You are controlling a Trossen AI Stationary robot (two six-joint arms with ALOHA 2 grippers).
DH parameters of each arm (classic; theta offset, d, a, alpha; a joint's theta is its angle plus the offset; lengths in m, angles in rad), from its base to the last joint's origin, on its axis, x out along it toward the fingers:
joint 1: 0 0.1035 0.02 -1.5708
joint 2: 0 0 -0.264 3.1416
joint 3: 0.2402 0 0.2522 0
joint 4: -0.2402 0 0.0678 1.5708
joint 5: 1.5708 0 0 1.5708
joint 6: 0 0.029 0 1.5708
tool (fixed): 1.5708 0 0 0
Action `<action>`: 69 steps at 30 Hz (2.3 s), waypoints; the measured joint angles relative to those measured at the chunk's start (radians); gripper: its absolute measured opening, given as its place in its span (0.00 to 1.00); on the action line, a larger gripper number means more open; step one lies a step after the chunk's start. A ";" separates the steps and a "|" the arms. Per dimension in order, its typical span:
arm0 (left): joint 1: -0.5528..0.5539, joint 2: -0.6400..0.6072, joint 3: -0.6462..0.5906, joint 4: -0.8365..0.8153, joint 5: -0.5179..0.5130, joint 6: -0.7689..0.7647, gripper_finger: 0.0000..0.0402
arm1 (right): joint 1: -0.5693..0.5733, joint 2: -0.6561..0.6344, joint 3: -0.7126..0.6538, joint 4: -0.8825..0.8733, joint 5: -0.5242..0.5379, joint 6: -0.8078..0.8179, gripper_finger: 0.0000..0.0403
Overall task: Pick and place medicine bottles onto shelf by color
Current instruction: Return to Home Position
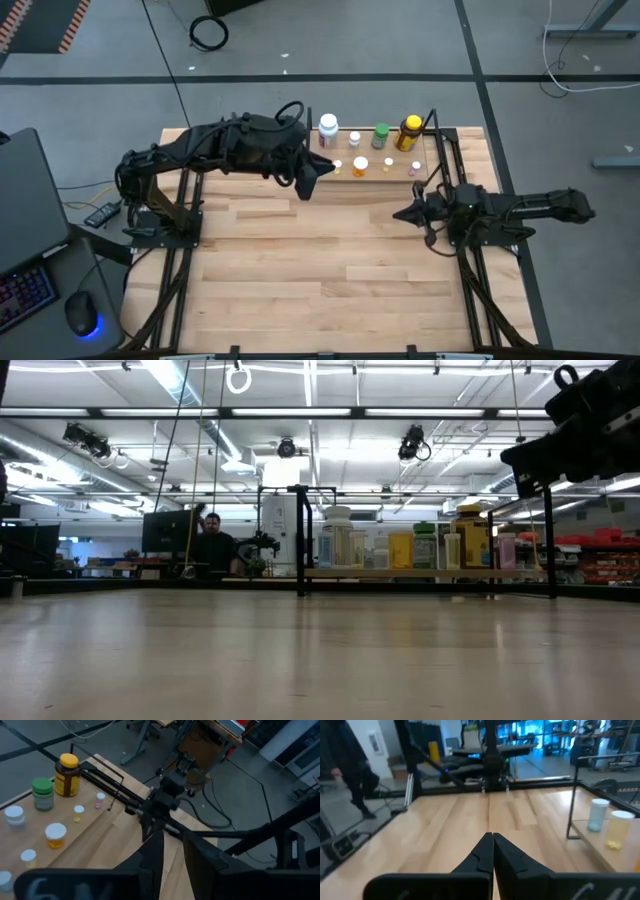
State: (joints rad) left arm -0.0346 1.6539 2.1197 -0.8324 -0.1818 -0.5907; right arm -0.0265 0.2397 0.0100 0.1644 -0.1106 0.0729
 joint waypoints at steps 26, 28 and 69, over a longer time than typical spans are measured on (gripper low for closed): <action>-0.020 0.000 0.000 0.038 -0.058 0.227 0.12 | -0.004 -0.126 -0.003 -0.020 0.012 0.118 0.07; -0.022 -0.001 0.000 -0.007 -0.074 0.253 0.08 | -0.004 -0.126 -0.003 -0.020 0.012 0.118 0.07; -0.179 -1.278 -1.661 0.646 -0.155 0.121 0.01 | -0.004 -0.114 -0.003 -0.001 0.012 0.118 0.06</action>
State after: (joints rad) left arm -0.2138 0.3761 0.4582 -0.1860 -0.3365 -0.4697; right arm -0.0303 0.1253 0.0067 0.1635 -0.0986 0.1913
